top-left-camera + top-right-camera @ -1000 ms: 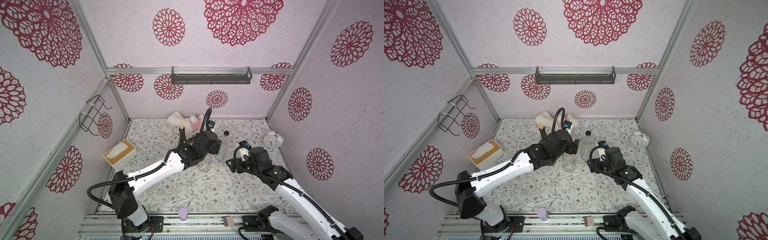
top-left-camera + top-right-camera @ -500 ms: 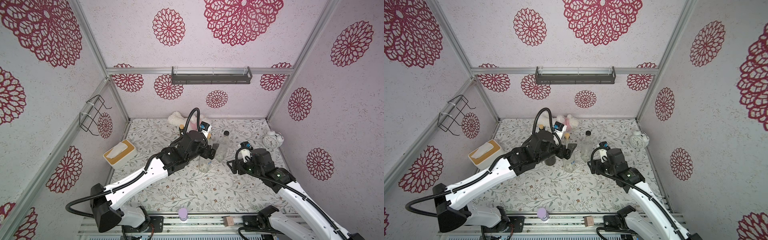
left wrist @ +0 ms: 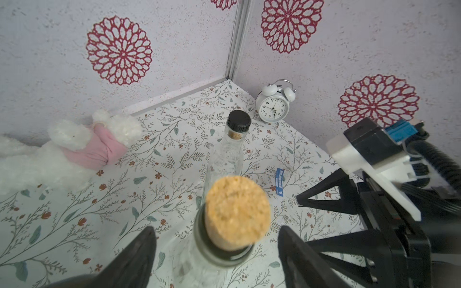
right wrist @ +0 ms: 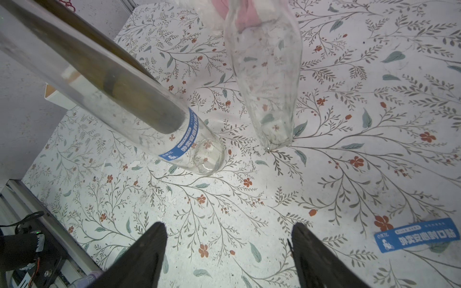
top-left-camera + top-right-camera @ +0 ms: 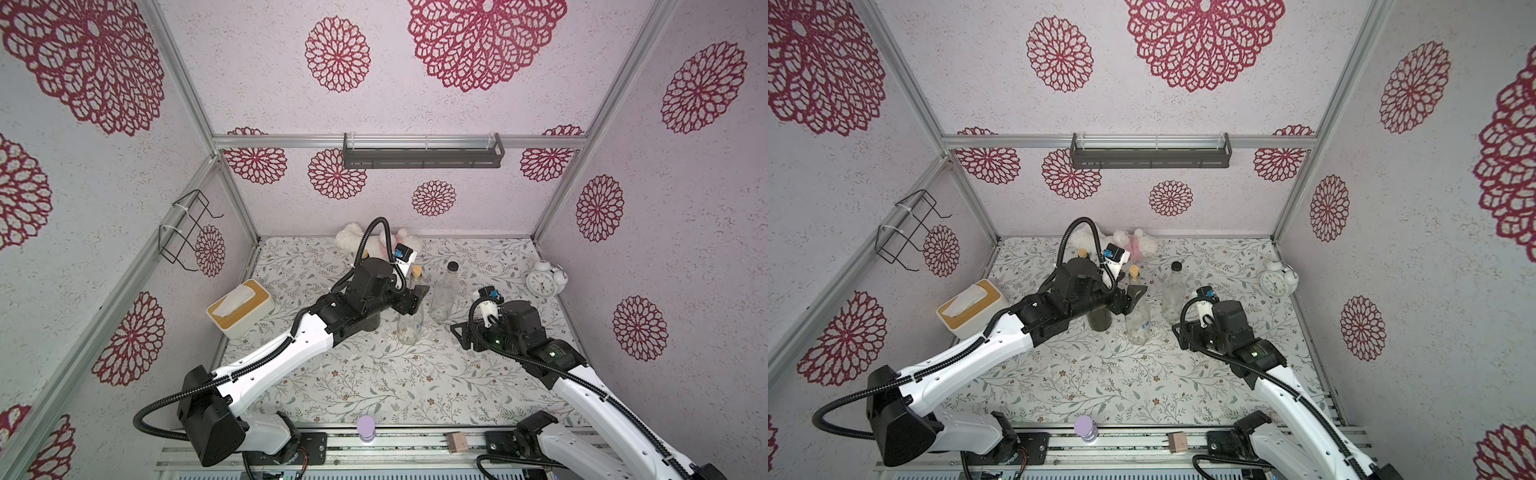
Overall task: Remove the label from the bottle
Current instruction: Adjust the bottle at the center of the board.
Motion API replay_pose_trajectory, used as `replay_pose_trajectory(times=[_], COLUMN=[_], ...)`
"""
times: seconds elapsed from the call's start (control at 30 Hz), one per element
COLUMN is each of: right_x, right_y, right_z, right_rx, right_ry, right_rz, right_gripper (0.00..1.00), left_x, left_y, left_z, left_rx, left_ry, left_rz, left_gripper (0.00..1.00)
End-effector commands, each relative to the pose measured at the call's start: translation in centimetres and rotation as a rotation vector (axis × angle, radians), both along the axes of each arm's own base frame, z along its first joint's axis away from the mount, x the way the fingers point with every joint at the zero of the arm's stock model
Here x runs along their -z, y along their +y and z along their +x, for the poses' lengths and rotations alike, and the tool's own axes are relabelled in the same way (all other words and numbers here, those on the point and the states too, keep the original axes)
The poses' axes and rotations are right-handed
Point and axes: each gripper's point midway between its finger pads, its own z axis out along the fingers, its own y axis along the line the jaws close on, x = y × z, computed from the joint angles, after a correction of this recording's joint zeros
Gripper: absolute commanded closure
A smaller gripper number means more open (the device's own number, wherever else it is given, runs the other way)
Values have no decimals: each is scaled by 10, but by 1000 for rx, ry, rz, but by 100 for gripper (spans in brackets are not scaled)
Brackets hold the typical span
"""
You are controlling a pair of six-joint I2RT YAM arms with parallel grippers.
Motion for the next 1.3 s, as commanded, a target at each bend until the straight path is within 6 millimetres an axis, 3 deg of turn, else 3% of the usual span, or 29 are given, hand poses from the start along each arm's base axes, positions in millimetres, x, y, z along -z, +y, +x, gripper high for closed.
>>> replay_pose_trajectory(times=[0.0,0.47,0.9,1.27], right_x=[-3,-4,-5,-9], right_y=[5,6,14,19], right_z=[5,13,25,21], right_rx=[1,0,-2,-25], right_ry=[-15,-18,-32,-46], right_rz=[24,-2,14,40], right_gripper=[19,20,21,22], left_x=[-11,-2,7,1], left_y=[-11,-12,-17,-17], left_z=[7,20,27,25], left_rx=[40,44,48,15], left_ry=[-48,-45,-42,-44], left_rz=[-26,-21,2,17], left_gripper=[24,47,58,70])
